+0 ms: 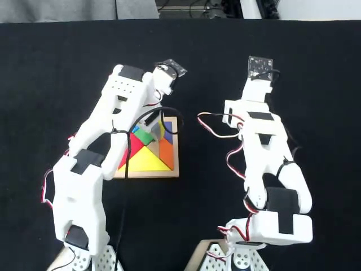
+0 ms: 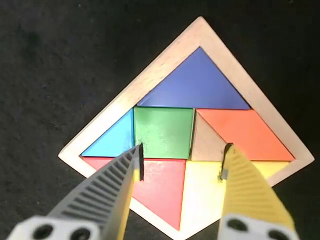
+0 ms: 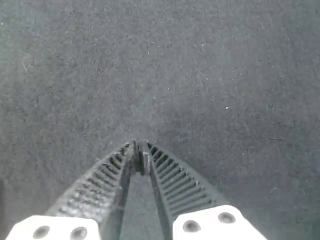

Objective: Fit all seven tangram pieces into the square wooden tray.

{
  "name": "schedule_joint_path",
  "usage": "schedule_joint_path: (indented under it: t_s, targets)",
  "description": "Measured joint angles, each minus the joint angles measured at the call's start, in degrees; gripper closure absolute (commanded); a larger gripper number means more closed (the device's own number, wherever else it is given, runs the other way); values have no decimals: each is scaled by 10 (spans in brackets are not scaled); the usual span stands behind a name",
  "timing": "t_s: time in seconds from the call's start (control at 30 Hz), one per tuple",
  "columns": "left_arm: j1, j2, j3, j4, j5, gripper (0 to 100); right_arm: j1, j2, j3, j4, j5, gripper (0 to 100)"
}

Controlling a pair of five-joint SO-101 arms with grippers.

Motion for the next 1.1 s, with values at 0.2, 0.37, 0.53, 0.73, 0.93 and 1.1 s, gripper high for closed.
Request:
schedule_joint_path:
  t_s: [0.2,0.37,0.53,0.73,0.93,1.1]
  targets:
    - [-6,0,-4,-11,0,734,0,0,0,0,0,987]
    - [-49,0,6,-62,0,734,0,0,0,0,0,987]
    - [-49,0,37,-98,0,734,0,0,0,0,0,987]
    - [-51,-1,84,-144,-4,734,0,0,0,0,0,987]
    - [-51,-4,86,-142,-28,734,0,0,0,0,0,987]
    - [-56,-69,11,-40,-33,734,0,0,0,0,0,987]
